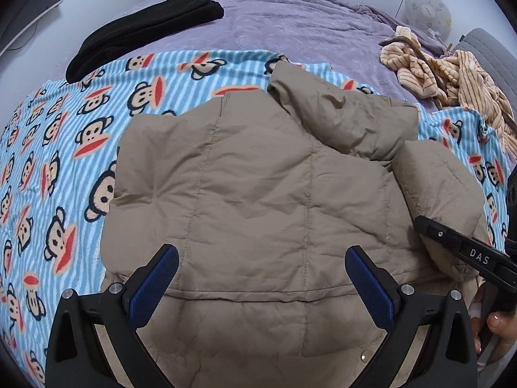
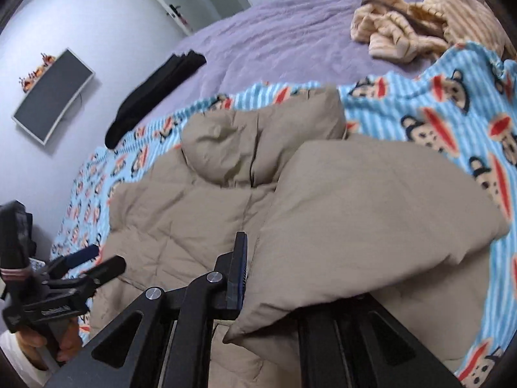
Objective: Fold large clothes
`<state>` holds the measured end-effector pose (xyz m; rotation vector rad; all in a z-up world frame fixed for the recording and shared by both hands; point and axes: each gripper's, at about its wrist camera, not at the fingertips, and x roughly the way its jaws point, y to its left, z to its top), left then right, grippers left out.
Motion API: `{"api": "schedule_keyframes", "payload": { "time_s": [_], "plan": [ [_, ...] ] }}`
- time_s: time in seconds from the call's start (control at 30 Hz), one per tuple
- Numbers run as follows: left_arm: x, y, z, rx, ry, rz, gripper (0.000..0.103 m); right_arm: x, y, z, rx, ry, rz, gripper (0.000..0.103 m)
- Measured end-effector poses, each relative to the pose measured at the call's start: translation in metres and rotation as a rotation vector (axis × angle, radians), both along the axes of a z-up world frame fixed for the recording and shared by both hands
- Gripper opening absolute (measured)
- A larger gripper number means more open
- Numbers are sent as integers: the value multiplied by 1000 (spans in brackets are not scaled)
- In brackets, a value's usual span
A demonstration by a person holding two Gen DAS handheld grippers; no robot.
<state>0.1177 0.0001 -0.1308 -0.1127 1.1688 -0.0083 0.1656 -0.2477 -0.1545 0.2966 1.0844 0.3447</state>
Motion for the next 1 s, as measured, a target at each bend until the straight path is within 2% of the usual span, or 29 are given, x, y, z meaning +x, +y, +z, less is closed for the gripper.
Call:
{"api": "schedule_keyframes", "payload": {
  "time_s": [0.13,0.27,0.33,0.4,0.47,0.57,0.67,0.7,0.73,0.77,0.8,0.87,1.0],
  "plan": [
    [5,-2,-12,-28,19,1,103,-4,-8,-44,18,107,-63,11],
    [14,-12,-20,-73,27,-4,103,0,-22,-61,95,176,-120,14],
    [18,-18,-21,-93,21,-15,103,2,-27,-58,140,215,-150,27],
    [21,-21,-19,-110,11,-29,103,-3,-32,-46,169,209,-163,60],
    [24,-21,-19,-114,7,-30,103,-14,-40,-25,171,151,-195,67],
    [28,-15,-16,-119,1,-19,103,-26,-68,-9,200,102,-296,67],
    [30,-4,-11,-122,-23,-14,103,-25,-104,-12,255,114,-430,67],
    [31,0,-10,-124,-29,-13,103,-24,-113,-15,273,118,-467,60],
    [31,6,-9,-131,-35,-12,103,-22,-119,-15,295,111,-497,48],
    [31,11,-7,-145,-38,-9,103,-19,-121,-14,297,104,-506,23],
    [31,16,-7,-166,-41,-5,103,-16,-119,-10,281,94,-499,19],
    [31,28,-6,-224,-42,5,103,-9,-98,6,214,28,-424,19],
    [27,53,-5,-362,-44,39,103,-3,-16,32,46,-76,-123,19]
  ]
}}
